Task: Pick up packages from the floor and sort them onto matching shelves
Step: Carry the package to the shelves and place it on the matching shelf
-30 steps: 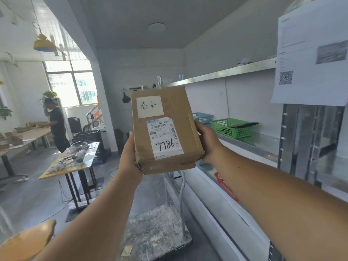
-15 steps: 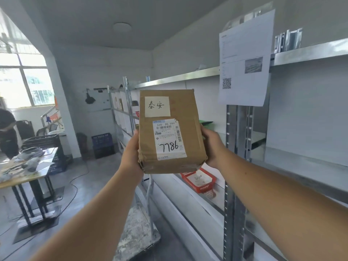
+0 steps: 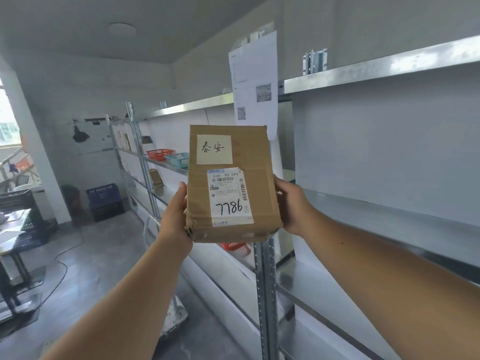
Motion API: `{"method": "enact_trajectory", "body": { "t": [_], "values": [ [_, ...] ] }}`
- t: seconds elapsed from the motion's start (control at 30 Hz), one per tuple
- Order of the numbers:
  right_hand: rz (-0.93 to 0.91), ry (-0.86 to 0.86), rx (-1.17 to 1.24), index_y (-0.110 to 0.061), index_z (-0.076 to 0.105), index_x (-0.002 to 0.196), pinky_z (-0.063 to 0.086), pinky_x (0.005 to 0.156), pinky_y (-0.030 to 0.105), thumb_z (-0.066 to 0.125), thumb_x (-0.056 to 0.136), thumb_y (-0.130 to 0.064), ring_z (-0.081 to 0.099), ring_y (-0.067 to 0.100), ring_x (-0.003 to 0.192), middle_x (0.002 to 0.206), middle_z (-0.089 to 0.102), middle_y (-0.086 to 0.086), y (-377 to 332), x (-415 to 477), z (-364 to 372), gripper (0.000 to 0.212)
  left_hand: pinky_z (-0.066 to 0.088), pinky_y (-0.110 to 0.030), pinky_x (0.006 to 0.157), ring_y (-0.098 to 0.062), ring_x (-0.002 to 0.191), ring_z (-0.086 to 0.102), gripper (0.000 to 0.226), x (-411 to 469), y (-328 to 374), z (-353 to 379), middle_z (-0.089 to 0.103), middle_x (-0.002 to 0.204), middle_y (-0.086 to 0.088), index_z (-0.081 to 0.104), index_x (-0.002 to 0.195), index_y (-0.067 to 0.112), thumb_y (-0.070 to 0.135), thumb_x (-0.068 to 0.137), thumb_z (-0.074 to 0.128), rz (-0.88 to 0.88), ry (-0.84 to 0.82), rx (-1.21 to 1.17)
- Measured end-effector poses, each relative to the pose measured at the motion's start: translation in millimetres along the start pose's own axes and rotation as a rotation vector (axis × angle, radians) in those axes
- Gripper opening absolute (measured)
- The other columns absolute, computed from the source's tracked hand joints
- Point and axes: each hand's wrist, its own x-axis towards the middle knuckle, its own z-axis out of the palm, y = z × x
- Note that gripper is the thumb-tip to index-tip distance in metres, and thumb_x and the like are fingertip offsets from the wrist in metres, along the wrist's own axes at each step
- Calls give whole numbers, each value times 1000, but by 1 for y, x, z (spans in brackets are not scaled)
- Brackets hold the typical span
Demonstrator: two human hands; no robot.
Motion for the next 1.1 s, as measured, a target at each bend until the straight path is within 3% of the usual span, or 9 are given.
{"method": "enact_trajectory", "body": {
  "t": [0.07,0.17,0.3,0.43,0.57,0.67,0.73,0.93,1.1],
  "values": [
    [5,33,-12,-14,78,120,52,104,47,69,96,-59,69,37,117,121,72,15,-6,-19,-17,52,58,-47,95,-29,94,83,48,-12,-12,13,84,112,-8,85,103,25,60,104,53,3,3,9],
    [-18,108,-41,-13,77,134,50,119,53,68,96,-62,68,41,135,142,73,17,-16,-45,-36,63,59,-44,92,-27,93,83,51,-28,-27,34,84,112,-7,83,105,28,67,102,50,-9,-50,28],
    [-50,160,-97,-29,80,131,44,124,59,61,83,-81,67,40,137,144,73,13,-34,-81,-60,73,64,-39,73,-25,95,83,58,-44,-43,62,83,116,-6,75,126,27,70,101,46,-60,-198,46],
    [-100,258,-109,-32,80,130,46,123,60,65,75,-84,69,39,135,145,72,13,-50,-116,-79,77,60,-45,87,-28,107,80,60,-53,-55,85,81,123,-6,77,123,28,72,100,44,-127,-337,31],
    [-120,355,-114,-33,80,129,48,121,61,68,72,-85,68,39,136,148,70,14,-63,-154,-92,78,68,-47,81,-29,104,81,64,-63,-62,109,81,123,-8,74,127,23,70,102,38,-196,-470,16],
    [-123,420,-119,-32,80,131,48,120,63,74,65,-86,66,41,139,152,67,15,-71,-184,-101,86,55,-54,107,-33,126,72,73,-69,-71,122,72,142,-9,66,144,27,76,93,48,-214,-531,54],
    [-147,476,-138,-32,80,130,48,119,64,77,62,-87,65,41,139,151,68,14,-75,-206,-108,88,50,-57,113,-35,128,70,73,-76,-78,133,72,142,-8,67,144,29,76,92,50,-234,-549,71],
    [-197,639,-179,-34,81,129,49,120,62,66,70,-87,69,40,135,142,74,11,-85,-281,-134,81,61,-48,91,-29,106,81,64,-123,-99,170,82,122,-1,76,127,35,79,96,43,-348,-643,117],
    [-229,786,-188,-34,81,128,48,121,62,69,66,-88,68,44,134,143,74,14,-93,-350,-150,83,63,-45,86,-30,113,78,69,-167,-124,200,80,126,-2,74,134,34,81,95,42,-449,-757,120]
  ]
}}
